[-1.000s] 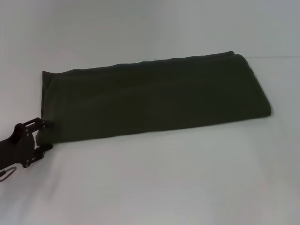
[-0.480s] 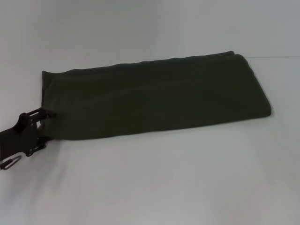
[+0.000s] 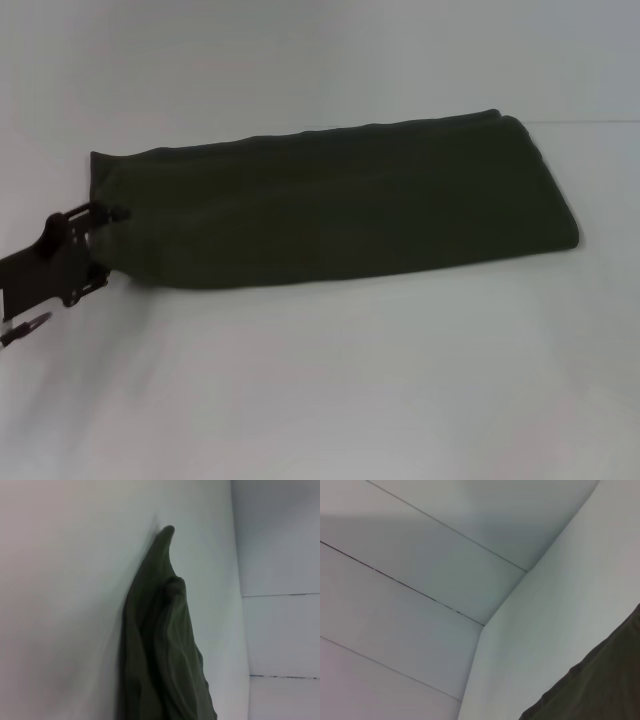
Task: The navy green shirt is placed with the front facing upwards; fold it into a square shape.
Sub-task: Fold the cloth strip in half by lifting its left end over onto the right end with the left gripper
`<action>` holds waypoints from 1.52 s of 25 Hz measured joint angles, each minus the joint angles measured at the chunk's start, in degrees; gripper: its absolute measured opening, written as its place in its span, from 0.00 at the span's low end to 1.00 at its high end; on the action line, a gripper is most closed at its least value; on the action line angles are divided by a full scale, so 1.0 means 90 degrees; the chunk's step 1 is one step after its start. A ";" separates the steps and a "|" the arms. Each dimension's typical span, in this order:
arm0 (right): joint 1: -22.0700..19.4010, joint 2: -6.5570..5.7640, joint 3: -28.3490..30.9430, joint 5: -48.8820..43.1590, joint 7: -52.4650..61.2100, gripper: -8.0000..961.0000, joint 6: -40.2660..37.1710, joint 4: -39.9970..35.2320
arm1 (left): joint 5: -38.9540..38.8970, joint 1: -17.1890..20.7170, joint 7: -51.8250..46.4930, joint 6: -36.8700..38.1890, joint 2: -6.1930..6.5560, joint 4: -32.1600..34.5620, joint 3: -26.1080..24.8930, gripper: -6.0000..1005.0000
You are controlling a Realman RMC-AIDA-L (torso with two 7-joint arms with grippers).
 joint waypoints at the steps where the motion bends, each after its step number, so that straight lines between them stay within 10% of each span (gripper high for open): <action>1: -0.0004 0.0004 0.0010 0.0001 -0.0003 0.95 0.0001 0.0000 | 0.0056 0.0029 -0.0013 -0.0058 -0.0004 -0.0018 0.0012 0.69; 30: -0.0011 -0.0021 0.0113 0.0002 -0.0044 0.94 0.0015 0.0150 | 0.0469 -0.0288 0.0289 -0.0853 0.0040 -0.0311 0.0262 0.62; 32: -0.0018 -0.0021 0.0120 0.0002 -0.0044 0.94 0.0013 0.0159 | 0.0472 -0.0297 0.0328 -0.0883 0.0039 -0.0309 0.0263 0.40; 38: -0.0033 -0.0021 0.0182 0.0000 -0.0044 0.94 0.0018 0.0167 | 0.0444 -0.0279 0.0409 -0.0875 0.0030 -0.0293 0.0269 0.17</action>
